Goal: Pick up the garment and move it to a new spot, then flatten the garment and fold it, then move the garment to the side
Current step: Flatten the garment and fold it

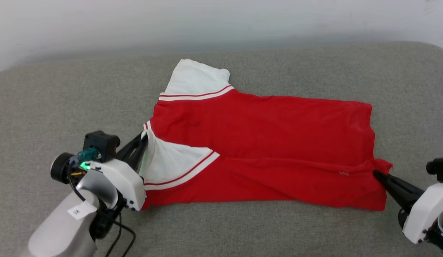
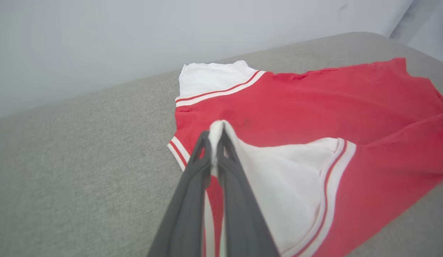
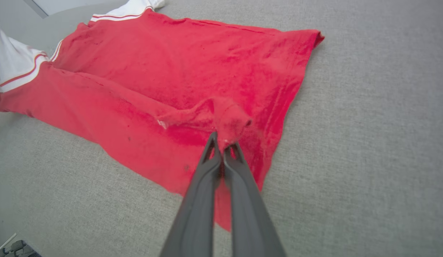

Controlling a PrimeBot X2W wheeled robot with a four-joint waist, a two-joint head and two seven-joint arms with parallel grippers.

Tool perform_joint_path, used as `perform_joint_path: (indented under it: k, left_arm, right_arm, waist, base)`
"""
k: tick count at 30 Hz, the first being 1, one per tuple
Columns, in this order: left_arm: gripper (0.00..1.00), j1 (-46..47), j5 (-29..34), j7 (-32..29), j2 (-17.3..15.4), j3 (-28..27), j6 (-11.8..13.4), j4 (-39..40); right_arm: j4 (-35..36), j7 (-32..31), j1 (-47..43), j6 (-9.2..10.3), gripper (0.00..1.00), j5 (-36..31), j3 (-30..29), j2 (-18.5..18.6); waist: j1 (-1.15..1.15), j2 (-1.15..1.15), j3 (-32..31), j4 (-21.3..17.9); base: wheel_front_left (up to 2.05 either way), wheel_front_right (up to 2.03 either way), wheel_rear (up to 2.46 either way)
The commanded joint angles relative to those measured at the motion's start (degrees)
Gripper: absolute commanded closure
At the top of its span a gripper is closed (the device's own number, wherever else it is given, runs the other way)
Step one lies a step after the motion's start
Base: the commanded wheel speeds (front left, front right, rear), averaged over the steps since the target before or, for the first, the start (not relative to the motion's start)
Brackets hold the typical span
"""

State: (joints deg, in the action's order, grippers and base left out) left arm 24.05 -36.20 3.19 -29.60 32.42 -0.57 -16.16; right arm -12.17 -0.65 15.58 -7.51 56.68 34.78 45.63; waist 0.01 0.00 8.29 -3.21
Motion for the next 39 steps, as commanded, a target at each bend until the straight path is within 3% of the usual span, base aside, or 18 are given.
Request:
perform_joint_path:
  k: [1,12,23,24,25,26,33,39]
  left_arm:
    - [1.0,1.94,0.53,0.28,0.32,0.03,-0.56,-1.51]
    - [1.0,10.86,1.98,1.43,3.29,2.59,-4.47,-17.56]
    - [1.0,13.04,0.61,5.28,7.5,6.18,-6.58,-30.63]
    - [0.64,13.36,0.37,5.82,7.73,6.2,-6.58,-31.26]
    - [0.0,13.84,0.39,6.49,7.72,6.32,-6.67,-31.72]
    - [0.0,14.34,0.36,6.99,7.67,6.5,-6.68,-32.06]
    - [0.0,16.67,-0.56,6.95,6.07,8.03,-6.85,-30.59]
    - [0.0,18.36,-4.06,-0.87,2.68,10.01,-6.86,-25.1]
  right_arm:
    - [-0.51,-0.43,1.54,0.05,1.0,-0.42,0.03,-0.69]
    - [-7.74,-1.79,8.7,0.06,1.0,-1.12,3.1,-3.96]
    - [-13.08,0.48,10.66,0.05,1.0,-0.16,7.17,-5.65]
    - [-13.25,1.08,10.76,0.05,0.88,-0.11,7.12,-5.52]
    - [-13.39,1.8,10.77,0.06,0.35,-0.24,7.03,-5.3]
    - [-13.52,2.68,10.67,0.06,0.0,-0.38,6.78,-5.13]
    - [-11.7,6.97,6.99,0.05,0.0,-0.6,4.76,-3.33]
    - [-9.06,7.5,3.74,0.05,0.0,-1.78,2.31,-2.25]
  waist:
    - [-0.01,0.0,2.43,-0.89]
    - [-0.01,0.0,7.98,-1.53]
    - [-0.01,0.0,7.85,-0.88]
    - [-0.01,0.0,7.48,-0.74]
    - [-0.01,0.0,7.01,-0.56]
    - [-0.01,0.0,6.48,-0.38]
    - [-0.01,0.0,2.08,1.26]
    - [-0.01,0.0,-0.34,2.11]
  base:
    - [0.0,0.0,0.0]
    - [0.0,0.0,0.0]
    - [0.0,0.0,0.0]
    - [0.0,0.0,0.0]
    - [0.0,0.0,0.0]
    - [0.0,0.0,0.0]
    - [0.0,0.0,0.0]
    - [0.0,0.0,0.0]
